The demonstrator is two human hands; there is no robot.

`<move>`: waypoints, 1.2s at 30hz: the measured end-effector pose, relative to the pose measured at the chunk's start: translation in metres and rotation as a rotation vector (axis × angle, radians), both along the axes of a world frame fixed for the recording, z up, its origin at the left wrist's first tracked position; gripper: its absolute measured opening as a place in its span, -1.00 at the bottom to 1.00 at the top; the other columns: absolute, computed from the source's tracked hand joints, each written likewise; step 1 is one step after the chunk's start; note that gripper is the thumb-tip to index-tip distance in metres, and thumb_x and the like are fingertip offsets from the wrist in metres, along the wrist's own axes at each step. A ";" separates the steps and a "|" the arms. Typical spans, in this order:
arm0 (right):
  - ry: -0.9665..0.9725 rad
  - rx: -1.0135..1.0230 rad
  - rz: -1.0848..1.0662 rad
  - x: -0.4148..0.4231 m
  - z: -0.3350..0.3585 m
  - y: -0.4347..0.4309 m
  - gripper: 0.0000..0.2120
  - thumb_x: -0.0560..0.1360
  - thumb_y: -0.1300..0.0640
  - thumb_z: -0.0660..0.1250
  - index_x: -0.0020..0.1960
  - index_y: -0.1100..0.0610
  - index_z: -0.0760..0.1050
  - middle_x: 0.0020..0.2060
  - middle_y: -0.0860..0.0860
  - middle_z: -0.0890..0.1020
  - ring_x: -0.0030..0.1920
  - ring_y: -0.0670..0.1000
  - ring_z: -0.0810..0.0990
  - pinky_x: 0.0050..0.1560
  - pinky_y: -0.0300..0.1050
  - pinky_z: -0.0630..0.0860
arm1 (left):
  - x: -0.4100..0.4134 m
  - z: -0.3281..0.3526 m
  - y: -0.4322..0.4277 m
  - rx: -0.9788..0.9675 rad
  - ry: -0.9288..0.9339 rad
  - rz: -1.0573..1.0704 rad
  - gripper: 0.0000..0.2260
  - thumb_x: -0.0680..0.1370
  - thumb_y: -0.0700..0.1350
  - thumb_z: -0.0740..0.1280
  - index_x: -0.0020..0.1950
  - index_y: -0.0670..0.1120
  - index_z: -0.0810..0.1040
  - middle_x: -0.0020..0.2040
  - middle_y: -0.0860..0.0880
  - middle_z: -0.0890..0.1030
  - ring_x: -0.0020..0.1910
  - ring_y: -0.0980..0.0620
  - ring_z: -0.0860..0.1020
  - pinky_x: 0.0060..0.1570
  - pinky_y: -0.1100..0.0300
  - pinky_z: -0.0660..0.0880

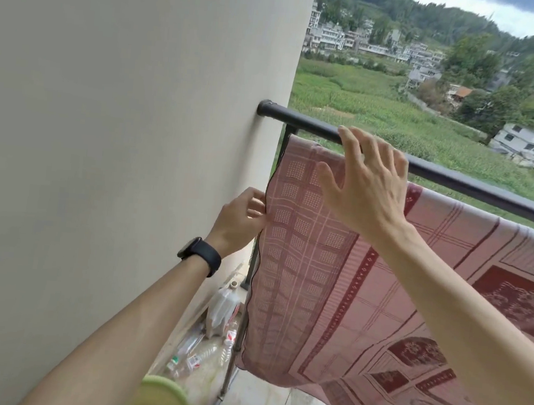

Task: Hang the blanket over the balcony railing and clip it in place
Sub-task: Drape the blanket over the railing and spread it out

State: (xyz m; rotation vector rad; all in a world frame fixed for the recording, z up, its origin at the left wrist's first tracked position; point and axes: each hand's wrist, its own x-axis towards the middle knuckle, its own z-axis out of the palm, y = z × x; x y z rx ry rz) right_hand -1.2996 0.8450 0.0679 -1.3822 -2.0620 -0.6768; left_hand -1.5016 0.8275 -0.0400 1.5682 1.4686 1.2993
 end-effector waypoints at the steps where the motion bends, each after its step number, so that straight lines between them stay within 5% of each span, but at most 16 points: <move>1: -0.028 -0.049 -0.038 0.000 0.001 0.003 -0.50 0.62 -0.22 0.08 0.42 0.04 0.37 0.29 0.06 0.57 0.23 0.13 0.54 0.25 0.14 0.38 | 0.002 0.010 0.002 0.010 -0.048 -0.026 -0.82 0.45 0.08 0.47 -0.01 0.09 0.57 -0.08 0.10 0.68 -0.08 0.13 0.66 -0.03 0.23 0.55; 3: -0.051 -0.044 -0.038 -0.002 -0.002 0.003 -0.57 0.65 -0.20 0.03 0.31 0.04 0.44 0.09 0.03 0.65 0.03 0.13 0.61 0.10 0.09 0.43 | 0.004 0.027 0.009 0.047 -0.098 -0.043 -0.81 0.44 0.14 0.42 -0.03 0.08 0.61 -0.10 0.07 0.70 -0.07 0.09 0.66 0.04 0.11 0.57; 8: 0.022 0.001 0.016 -0.007 -0.001 0.001 -0.60 0.66 -0.20 0.05 0.27 -0.03 0.52 0.04 -0.04 0.68 -0.01 0.11 0.65 0.00 0.02 0.42 | 0.002 0.027 0.008 0.090 -0.180 0.003 -0.84 0.48 0.13 0.40 -0.11 0.05 0.61 -0.17 0.03 0.70 -0.12 -0.06 0.66 0.06 -0.16 0.57; 15: 0.131 -0.172 0.073 -0.035 0.026 0.019 -0.61 0.67 -0.09 0.11 -0.05 0.09 0.62 -0.31 0.03 0.59 -0.29 0.18 0.57 -0.31 -0.08 0.40 | -0.020 0.020 0.001 0.117 -0.082 0.101 -0.83 0.55 0.08 0.40 -0.13 0.01 0.57 -0.15 0.05 0.67 -0.27 0.03 0.62 -0.11 0.07 0.57; 18: 0.175 -0.172 0.116 -0.041 0.024 0.020 -0.66 0.63 -0.13 0.18 0.07 0.03 0.65 -0.16 0.04 0.69 -0.18 0.18 0.64 -0.23 -0.05 0.53 | -0.025 0.011 0.001 0.107 -0.064 0.070 -0.81 0.56 0.09 0.38 -0.13 0.00 0.55 -0.13 0.00 0.68 -0.34 0.06 0.57 -0.17 0.08 0.56; 22: 0.179 -0.108 0.195 -0.038 0.017 0.016 -0.70 0.60 -0.12 0.28 0.23 -0.02 0.61 0.10 -0.01 0.68 0.03 0.11 0.62 -0.13 -0.11 0.44 | -0.016 -0.011 -0.001 0.079 -0.062 0.124 -0.82 0.57 0.12 0.36 -0.10 0.03 0.57 -0.14 0.04 0.67 -0.21 -0.08 0.64 -0.07 -0.04 0.59; 29: 0.233 -0.085 0.227 -0.037 0.016 0.016 -0.74 0.59 -0.06 0.34 0.20 -0.01 0.66 0.11 -0.05 0.71 0.05 0.09 0.64 -0.05 -0.10 0.48 | 0.009 -0.037 0.001 -0.076 -0.144 0.019 -0.83 0.48 0.12 0.46 -0.11 0.04 0.61 -0.13 0.11 0.69 -0.10 0.14 0.65 -0.04 0.24 0.55; 36: 0.207 -0.088 0.198 -0.049 0.013 0.018 -0.73 0.59 -0.04 0.29 0.20 0.05 0.60 0.10 0.05 0.66 0.05 0.12 0.59 -0.08 -0.10 0.40 | -0.024 -0.078 -0.013 -0.160 0.091 0.148 -0.88 0.54 0.06 0.40 -0.06 0.03 0.62 -0.13 0.12 0.67 -0.16 0.17 0.60 -0.12 0.27 0.46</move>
